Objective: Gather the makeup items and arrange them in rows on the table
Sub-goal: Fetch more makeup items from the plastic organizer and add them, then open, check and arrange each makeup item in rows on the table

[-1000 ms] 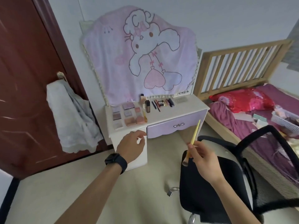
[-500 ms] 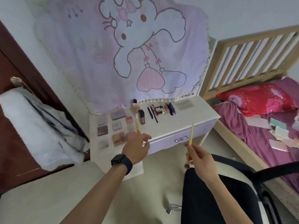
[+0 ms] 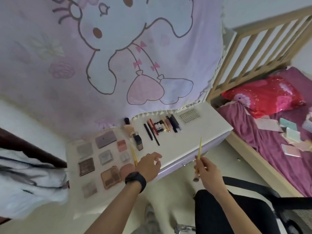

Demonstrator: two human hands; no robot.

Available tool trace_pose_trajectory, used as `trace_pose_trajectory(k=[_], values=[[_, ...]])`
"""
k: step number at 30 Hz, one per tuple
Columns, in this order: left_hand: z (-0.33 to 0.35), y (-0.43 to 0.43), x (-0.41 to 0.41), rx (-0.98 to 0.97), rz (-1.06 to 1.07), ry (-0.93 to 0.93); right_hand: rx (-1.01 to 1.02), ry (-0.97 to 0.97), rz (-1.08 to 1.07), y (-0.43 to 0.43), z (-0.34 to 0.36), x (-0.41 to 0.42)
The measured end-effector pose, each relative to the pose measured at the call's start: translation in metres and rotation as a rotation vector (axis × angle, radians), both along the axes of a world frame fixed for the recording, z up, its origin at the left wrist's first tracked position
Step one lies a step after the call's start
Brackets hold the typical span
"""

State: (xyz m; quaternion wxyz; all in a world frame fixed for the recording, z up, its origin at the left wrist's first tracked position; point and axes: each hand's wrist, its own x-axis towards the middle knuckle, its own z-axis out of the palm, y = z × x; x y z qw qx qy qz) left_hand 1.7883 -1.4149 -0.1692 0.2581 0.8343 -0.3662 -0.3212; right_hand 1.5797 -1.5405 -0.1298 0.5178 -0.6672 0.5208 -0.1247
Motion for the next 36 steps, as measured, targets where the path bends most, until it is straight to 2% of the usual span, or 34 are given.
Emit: trace_pose_trajectory(k=[7,13,24,30,36], values=[[-0.017,-0.058,0.039,0.092,-0.145,0.035,-0.004,0.183,0.035,-0.045,-0.027,0.039],[-0.035,-0.088,0.047,0.119,-0.136,0.039,-0.112,0.295,0.15,-0.094,-0.04,0.066],[-0.072,-0.145,0.045,0.128,0.217,0.001,-0.346,0.508,0.472,-0.206,-0.102,0.137],[-0.106,-0.163,0.044,0.135,0.422,-0.199,-0.525,0.509,0.647,-0.248,-0.132,0.168],[-0.142,-0.173,0.06,0.105,0.452,-0.398,-0.649,0.466,0.758,-0.265,-0.157,0.188]])
